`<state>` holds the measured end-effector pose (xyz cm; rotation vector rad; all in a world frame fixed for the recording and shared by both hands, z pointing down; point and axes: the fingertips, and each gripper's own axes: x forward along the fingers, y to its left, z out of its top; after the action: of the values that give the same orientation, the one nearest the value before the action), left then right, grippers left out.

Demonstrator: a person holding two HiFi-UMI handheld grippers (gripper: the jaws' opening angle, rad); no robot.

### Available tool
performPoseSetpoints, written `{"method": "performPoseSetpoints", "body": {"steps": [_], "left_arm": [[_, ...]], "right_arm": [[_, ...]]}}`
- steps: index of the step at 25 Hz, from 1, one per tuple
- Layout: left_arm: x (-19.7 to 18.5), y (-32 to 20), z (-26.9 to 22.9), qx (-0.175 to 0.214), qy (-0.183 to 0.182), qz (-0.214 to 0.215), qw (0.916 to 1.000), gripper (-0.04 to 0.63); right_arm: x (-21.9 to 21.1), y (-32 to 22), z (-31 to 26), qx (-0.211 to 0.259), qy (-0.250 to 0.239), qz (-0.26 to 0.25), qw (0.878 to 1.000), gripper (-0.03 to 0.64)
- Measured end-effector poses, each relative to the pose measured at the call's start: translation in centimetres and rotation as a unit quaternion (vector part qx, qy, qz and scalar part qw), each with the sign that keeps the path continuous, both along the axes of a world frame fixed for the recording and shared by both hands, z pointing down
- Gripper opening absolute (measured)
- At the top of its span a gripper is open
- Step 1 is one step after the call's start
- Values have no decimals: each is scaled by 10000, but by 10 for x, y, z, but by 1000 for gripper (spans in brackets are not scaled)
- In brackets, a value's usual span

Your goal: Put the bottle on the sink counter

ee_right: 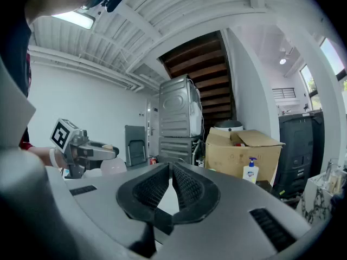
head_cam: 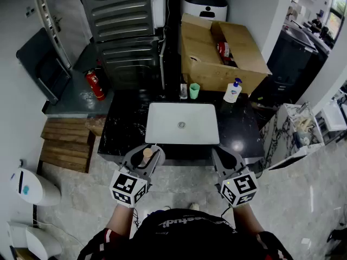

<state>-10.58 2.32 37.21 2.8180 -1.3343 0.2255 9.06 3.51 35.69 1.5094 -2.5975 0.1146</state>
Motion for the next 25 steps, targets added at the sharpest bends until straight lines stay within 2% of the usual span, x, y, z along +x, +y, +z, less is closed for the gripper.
{"method": "performPoseSetpoints", "body": {"steps": [15, 20, 25], "left_arm": [[3, -1, -1, 0, -1, 17, 10000, 133], [4, -2, -3, 21, -21, 17, 10000, 133], [4, -4, -3, 29, -44, -49, 10000, 133]], "right_arm": [[7, 2, 1, 54, 124, -2, 9999, 41], [14, 1, -3, 184, -76, 85, 9998, 41], [17, -1, 0, 94, -99, 45, 9999, 41]]}}
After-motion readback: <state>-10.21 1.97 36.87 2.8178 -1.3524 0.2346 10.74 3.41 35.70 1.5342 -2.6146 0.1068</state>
